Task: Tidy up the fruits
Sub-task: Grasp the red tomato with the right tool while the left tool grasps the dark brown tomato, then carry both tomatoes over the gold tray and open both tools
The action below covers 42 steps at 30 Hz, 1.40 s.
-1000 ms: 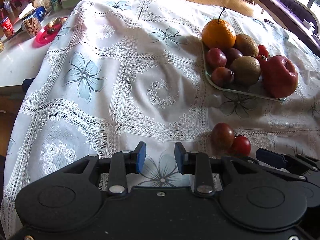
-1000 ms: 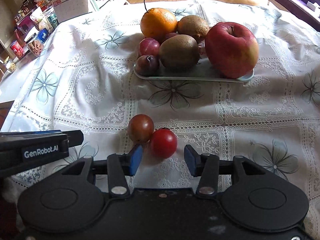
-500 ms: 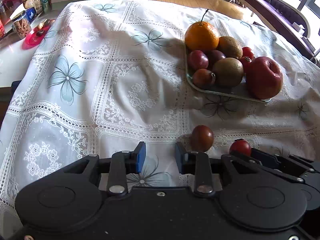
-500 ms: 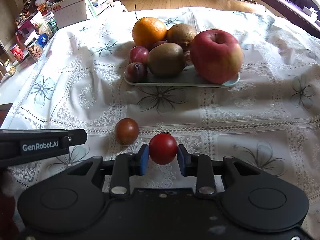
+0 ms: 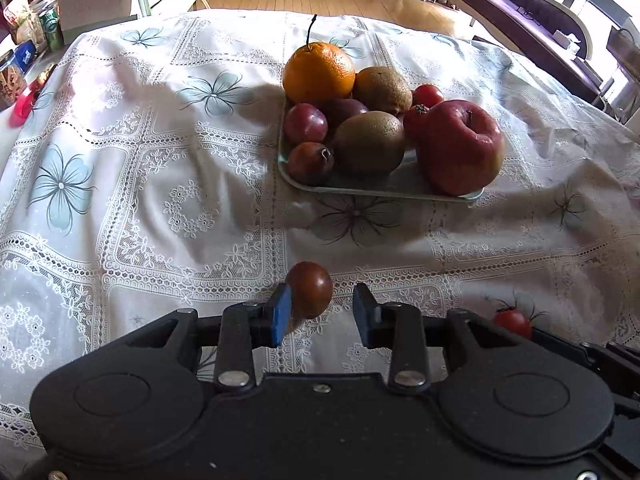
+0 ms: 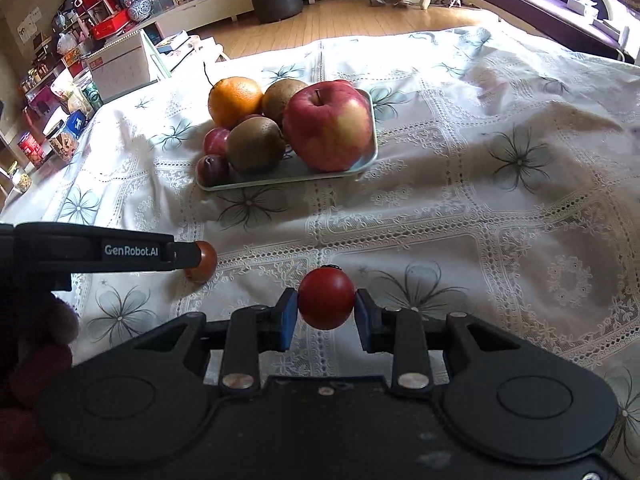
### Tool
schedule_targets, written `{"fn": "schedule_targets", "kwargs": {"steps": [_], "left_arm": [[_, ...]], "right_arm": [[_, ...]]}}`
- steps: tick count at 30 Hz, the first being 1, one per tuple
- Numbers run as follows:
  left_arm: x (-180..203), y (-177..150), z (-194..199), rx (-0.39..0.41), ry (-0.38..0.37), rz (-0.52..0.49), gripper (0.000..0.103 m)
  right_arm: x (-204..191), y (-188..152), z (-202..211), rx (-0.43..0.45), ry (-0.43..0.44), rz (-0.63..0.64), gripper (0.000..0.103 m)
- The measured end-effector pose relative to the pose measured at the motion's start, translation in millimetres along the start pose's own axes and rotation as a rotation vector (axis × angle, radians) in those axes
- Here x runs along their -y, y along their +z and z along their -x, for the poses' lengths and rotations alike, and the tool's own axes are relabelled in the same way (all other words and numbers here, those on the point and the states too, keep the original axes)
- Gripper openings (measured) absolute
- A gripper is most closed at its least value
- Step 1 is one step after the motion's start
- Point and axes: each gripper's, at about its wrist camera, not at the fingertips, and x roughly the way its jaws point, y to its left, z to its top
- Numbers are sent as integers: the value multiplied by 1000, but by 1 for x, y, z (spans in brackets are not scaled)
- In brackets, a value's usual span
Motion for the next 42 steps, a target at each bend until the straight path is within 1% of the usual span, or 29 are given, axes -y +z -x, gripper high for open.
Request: {"fn": "schedule_targets", "kwargs": {"steps": [4,7,11,14,16,18,20,21,22,24,27,29,30,31,32,33,36,39,42], "left_arm": [[7,0,-17,-27,39,-18,44],[11,1,-22,3,113,-29,46],[11,3,-33,4,171,-31,49],[6,3,-42,-20,180,-22,50],[-1,2,-49,-46,163,5,50],[-4,2,-50,-43,153,24,50],[-4,2,-49,-46,155,21,50],[-3,3,-48,-45,157,15,44],[-3,3,-46,-40,163,13,42],[-4,5,-45,-43,153,20,42],[-7,5,-46,-61,142,36,42],[-6,6,-47,-57,144,20,42],[-6,6,-47,-55,145,17,42],[-6,6,-48,-53,147,15,42],[-5,5,-47,-52,149,14,42],[-4,5,-47,-51,150,15,42],[-2,3,-46,-48,154,6,42],[0,0,-44,-56,154,7,42],[0,-3,-40,-71,144,15,42]], "right_arm": [[8,-3,-3,-9,4,-22,32],[12,-4,-4,-11,7,-30,32],[13,-7,-2,-12,12,-34,32],[12,-8,0,-11,15,-31,32],[11,-8,1,-8,17,-29,32],[10,-8,1,-10,19,-26,32],[8,-9,0,-12,20,-22,28],[7,-9,0,-13,21,-19,24],[6,-9,0,-15,22,-12,13],[3,-9,3,-10,22,-5,13],[0,-9,7,19,-1,14,17],[1,-6,7,30,-7,15,29],[2,-5,7,26,-1,12,32],[2,-4,5,19,5,8,38],[1,-4,3,9,8,5,49],[0,-4,-1,2,9,6,53],[-4,-7,-16,-21,-26,14,53],[-6,-11,-33,-65,-45,17,54],[-10,-17,-44,-66,-79,35,53]]}}
